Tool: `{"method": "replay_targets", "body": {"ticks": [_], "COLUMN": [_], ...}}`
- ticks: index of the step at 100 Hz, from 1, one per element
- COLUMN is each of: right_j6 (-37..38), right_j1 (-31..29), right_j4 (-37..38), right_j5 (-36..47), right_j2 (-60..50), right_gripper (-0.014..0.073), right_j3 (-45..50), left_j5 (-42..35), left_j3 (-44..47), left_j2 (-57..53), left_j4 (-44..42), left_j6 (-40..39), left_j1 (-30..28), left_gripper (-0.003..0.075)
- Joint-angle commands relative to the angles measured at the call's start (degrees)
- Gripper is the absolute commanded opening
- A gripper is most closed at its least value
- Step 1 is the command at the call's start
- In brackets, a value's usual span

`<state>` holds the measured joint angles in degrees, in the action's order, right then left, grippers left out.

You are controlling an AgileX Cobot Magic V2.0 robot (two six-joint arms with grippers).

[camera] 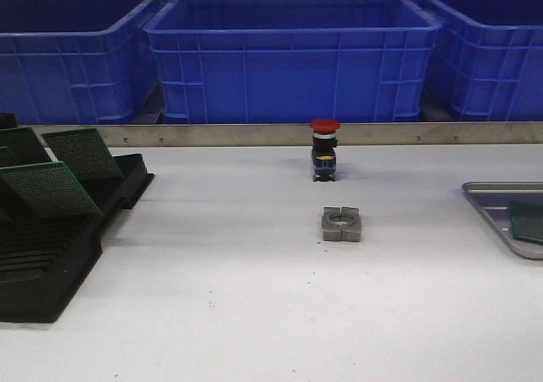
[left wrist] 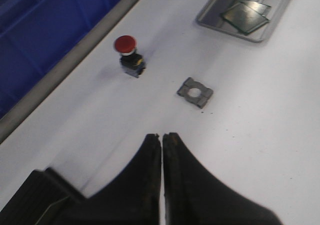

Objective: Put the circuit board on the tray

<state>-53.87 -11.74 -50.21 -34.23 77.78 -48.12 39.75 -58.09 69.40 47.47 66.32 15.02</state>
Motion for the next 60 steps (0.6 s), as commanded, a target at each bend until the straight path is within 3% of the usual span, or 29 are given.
{"method": "replay_targets", "body": {"ticks": [1, 19, 41, 60], "right_j6": [-1.01, -1.06, -1.06, -1.06], "right_j1": [2.34, 8.40, 14.40, 16.37], "right_j4": [-1.25, -1.25, -1.25, -1.31], "right_j5": [3.77, 12.81, 25.19, 28.90], "right_j2": [-5.46, -15.21, -28.12, -39.92], "right_gripper": [-0.0060, -0.0060, -0.0060, -0.0060], "right_j3": [0.61, 6.79, 16.08, 23.84], "left_j5": [-4.25, -13.76, -24.88, -31.49], "left_j3": [1.03, 9.74, 20.72, 29.94], "left_j2": [-5.11, -15.60, -28.65, -39.02], "left_j4": [2.62, 5.00, 9.42, 12.95], "left_j6": [-2.21, -2.21, -2.21, -2.21], "left_j1": [-2.84, -6.81, -7.26, -7.26], "left_gripper": [-0.0018, -0.0017, -0.0017, -0.0017]}}
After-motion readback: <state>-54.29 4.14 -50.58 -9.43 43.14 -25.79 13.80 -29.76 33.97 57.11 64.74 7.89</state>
